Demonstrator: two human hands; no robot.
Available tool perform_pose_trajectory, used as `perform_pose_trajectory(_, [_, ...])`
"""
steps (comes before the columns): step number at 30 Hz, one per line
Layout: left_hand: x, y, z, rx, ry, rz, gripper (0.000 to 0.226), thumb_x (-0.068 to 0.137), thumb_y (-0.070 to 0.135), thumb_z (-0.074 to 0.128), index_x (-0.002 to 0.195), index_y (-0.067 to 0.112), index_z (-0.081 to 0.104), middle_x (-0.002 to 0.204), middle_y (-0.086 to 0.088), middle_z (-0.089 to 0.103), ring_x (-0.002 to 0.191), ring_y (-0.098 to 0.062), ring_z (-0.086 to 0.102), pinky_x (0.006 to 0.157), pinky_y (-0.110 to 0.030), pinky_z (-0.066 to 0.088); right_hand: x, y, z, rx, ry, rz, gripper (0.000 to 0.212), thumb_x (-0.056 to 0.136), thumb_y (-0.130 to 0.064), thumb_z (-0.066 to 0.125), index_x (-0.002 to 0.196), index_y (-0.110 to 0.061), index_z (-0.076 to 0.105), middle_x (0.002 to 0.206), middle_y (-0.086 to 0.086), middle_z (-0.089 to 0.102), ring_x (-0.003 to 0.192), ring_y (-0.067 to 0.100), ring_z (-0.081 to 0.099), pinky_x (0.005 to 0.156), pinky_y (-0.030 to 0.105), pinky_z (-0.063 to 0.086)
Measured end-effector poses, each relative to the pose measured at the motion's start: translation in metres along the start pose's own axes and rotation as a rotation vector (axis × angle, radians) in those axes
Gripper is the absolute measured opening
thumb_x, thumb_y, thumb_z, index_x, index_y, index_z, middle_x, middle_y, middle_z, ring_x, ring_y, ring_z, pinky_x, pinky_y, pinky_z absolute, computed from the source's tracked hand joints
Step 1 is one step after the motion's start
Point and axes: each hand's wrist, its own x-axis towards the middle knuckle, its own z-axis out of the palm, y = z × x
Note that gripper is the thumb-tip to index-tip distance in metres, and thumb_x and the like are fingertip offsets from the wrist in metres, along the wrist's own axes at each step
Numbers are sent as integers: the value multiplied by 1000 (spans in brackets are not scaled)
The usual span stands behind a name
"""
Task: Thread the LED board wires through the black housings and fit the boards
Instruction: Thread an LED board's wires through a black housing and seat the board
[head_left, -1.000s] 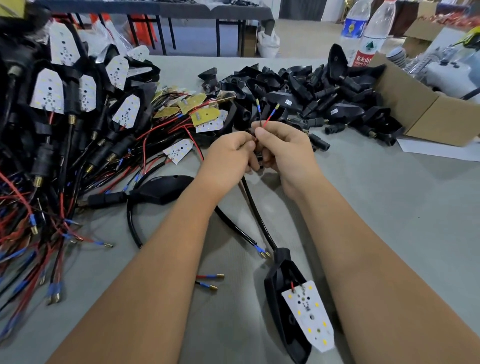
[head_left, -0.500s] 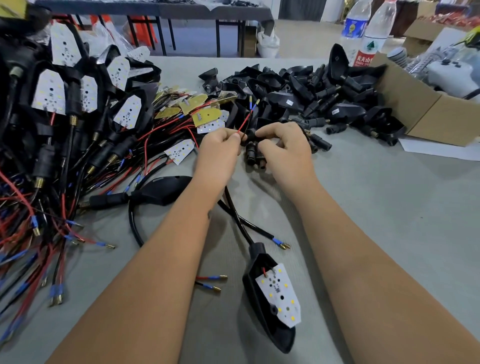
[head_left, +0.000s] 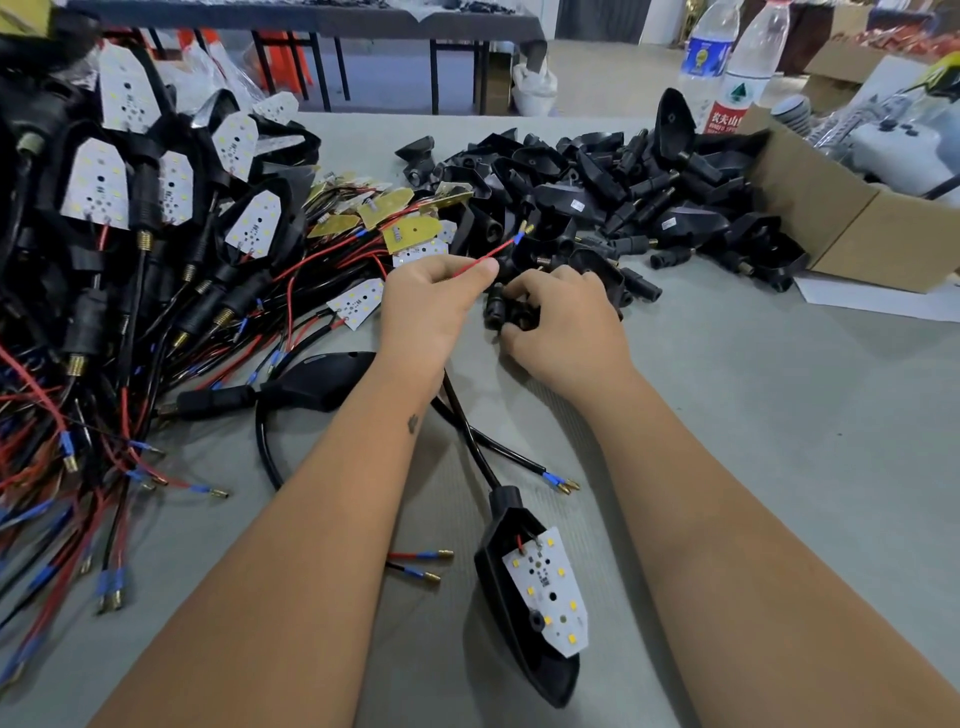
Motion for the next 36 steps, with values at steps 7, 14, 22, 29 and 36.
perform_pose_trajectory(7, [-1, -1, 1, 55, -26, 27, 3, 84, 14, 74, 87, 13, 75, 40, 17, 51, 33, 2, 38, 38, -8, 28, 1, -7, -12, 876, 189, 310, 20, 82, -3, 55, 90, -18, 64, 81, -2, 64, 74, 18, 64, 70, 32, 53])
perform_pose_trajectory(14, [-4, 3, 2, 73, -117, 36, 11, 89, 7, 65, 92, 13, 73, 38, 20, 48, 35, 6, 43, 40, -3, 28, 7, -2, -18, 1690, 113, 425, 9, 92, -7, 62, 85, -7, 67, 66, 0, 63, 57, 7, 54, 58, 16, 48])
perform_pose_trajectory(22, [-4, 2, 0, 115, -138, 17, 11, 90, 14, 65, 84, 20, 73, 36, 17, 43, 33, 0, 37, 39, -13, 28, 7, 2, -20, 1793, 72, 535, 32, 101, -39, 46, 95, -12, 60, 77, 5, 69, 65, 12, 63, 57, 20, 52])
perform_pose_trajectory(29, [-6, 3, -1, 156, -189, 23, 11, 88, 13, 66, 81, 18, 73, 35, 17, 41, 32, 0, 35, 37, -9, 27, 7, -1, -18, 1759, 28, 509, 32, 104, -39, 37, 95, -15, 55, 76, 2, 74, 60, 10, 59, 55, 19, 51])
perform_pose_trajectory(36, [-7, 3, -1, 180, -224, 14, 13, 87, 12, 67, 76, 17, 71, 33, 15, 40, 30, -1, 33, 36, -10, 25, 9, 1, -17, 1702, 63, 522, 30, 103, -42, 38, 98, -17, 54, 78, 0, 74, 56, 9, 55, 52, 18, 48])
